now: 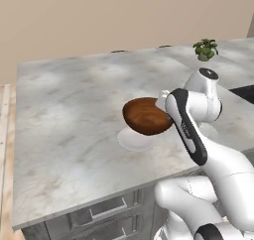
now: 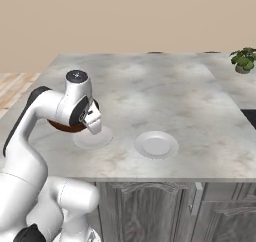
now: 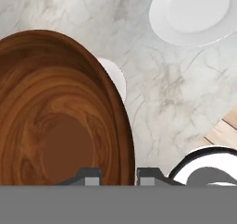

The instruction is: Move the bowls from the cabinet to the plates on the dining table.

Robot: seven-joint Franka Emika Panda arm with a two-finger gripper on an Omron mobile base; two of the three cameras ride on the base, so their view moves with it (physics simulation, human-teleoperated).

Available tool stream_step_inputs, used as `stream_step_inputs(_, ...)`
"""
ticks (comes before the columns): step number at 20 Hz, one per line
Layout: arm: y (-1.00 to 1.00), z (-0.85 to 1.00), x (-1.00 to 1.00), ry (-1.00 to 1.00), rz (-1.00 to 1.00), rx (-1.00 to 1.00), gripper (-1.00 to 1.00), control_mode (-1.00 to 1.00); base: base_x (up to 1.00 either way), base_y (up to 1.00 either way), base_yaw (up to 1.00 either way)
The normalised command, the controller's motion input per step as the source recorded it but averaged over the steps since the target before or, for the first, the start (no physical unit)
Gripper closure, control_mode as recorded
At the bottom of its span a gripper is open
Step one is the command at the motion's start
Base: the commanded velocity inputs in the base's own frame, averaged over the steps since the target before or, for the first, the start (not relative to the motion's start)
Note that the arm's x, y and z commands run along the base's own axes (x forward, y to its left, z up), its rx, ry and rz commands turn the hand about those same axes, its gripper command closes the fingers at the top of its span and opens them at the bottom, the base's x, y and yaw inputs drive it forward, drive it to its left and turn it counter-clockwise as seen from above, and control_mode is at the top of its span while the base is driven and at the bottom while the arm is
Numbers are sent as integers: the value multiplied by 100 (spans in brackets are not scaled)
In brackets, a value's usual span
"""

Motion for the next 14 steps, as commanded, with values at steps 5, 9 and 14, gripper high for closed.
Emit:
stream_step_inputs(5, 0, -14, 44, 11, 0, 0, 100, -100, 0, 0, 0)
stream_step_inputs(9, 0, -12, 45, 8, 0, 0, 100, -100, 0, 0, 0)
stream_step_inputs(14, 0, -12, 41, 1, 0, 0, 100, -100, 0, 0, 0)
